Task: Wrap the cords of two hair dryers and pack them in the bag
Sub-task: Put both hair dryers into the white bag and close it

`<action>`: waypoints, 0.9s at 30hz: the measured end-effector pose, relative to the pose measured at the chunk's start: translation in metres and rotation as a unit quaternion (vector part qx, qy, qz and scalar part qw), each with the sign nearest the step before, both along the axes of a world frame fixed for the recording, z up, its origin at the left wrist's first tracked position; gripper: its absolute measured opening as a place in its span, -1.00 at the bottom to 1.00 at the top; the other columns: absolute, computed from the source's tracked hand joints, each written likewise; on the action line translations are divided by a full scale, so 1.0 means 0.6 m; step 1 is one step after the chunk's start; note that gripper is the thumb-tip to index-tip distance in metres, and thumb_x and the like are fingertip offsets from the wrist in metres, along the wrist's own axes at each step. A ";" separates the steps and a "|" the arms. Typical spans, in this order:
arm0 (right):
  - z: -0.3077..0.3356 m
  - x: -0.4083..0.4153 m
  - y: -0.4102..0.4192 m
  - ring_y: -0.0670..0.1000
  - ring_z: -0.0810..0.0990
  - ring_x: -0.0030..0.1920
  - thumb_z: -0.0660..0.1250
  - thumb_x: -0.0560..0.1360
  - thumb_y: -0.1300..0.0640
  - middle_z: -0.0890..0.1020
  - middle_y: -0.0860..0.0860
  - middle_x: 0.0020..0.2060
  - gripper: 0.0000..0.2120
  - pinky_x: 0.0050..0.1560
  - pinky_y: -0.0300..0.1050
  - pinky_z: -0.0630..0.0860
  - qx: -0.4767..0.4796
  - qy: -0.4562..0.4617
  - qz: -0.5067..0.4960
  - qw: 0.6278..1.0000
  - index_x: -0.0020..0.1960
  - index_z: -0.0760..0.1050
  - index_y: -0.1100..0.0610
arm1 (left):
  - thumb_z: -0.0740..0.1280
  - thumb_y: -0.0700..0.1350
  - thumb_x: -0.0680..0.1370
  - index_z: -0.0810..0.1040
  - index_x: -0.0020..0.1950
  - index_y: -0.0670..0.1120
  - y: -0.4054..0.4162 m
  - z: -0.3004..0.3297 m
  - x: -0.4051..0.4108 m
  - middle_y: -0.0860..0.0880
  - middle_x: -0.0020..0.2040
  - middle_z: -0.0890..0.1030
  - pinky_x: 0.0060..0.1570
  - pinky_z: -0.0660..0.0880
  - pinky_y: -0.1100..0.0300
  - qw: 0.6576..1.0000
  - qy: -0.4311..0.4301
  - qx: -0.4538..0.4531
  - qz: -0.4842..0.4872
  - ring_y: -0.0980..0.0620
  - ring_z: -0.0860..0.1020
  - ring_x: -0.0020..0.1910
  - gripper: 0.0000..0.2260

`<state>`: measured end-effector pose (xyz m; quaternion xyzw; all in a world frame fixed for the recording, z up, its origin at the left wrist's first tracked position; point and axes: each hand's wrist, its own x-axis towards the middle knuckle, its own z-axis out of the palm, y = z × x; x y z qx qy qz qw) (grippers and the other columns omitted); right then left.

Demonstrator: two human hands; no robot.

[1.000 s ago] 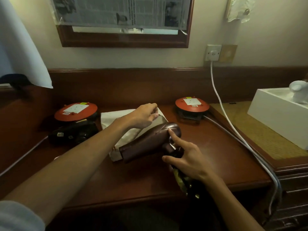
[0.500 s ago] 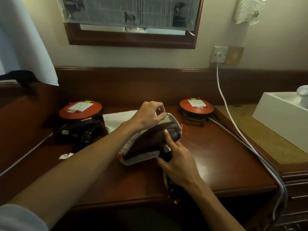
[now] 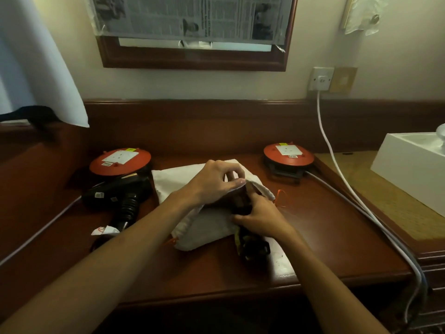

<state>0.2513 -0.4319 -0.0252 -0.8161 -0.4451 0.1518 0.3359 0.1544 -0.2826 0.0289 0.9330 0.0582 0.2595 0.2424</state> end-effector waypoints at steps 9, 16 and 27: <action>-0.006 -0.032 0.018 0.01 0.67 -0.12 0.43 0.48 0.01 0.70 -0.04 -0.09 -0.72 -0.16 -0.02 0.63 0.085 -0.082 -0.088 0.989 0.17 0.58 0.00 | 0.36 -0.07 0.63 0.65 0.02 -0.07 -0.037 0.005 0.005 0.02 -0.13 0.67 -0.20 0.47 0.20 0.989 -0.052 0.132 -0.044 0.13 0.52 -0.24 -0.89; 0.050 -0.023 0.074 -0.02 0.56 -0.22 0.24 0.63 0.09 0.55 0.03 -0.20 -0.82 -0.28 -0.22 0.42 0.025 -0.142 -0.090 0.985 0.18 0.47 0.13 | 0.37 -0.11 0.60 0.69 0.07 -0.09 -0.037 0.028 0.002 -0.02 -0.09 0.71 -0.19 0.31 0.55 0.987 -0.077 0.135 -0.033 0.23 0.46 -0.27 -0.87; 0.022 0.039 0.036 0.04 0.44 0.32 0.60 0.35 -0.04 0.43 0.03 0.40 -0.03 0.14 -0.17 0.39 -0.102 -0.034 0.091 0.990 0.58 0.09 -0.05 | 0.40 -0.14 0.63 0.65 0.07 -0.10 -0.011 0.050 -0.016 0.14 -0.21 0.56 -0.26 0.35 0.48 0.991 -0.084 0.107 -0.014 0.35 0.53 -0.28 -0.93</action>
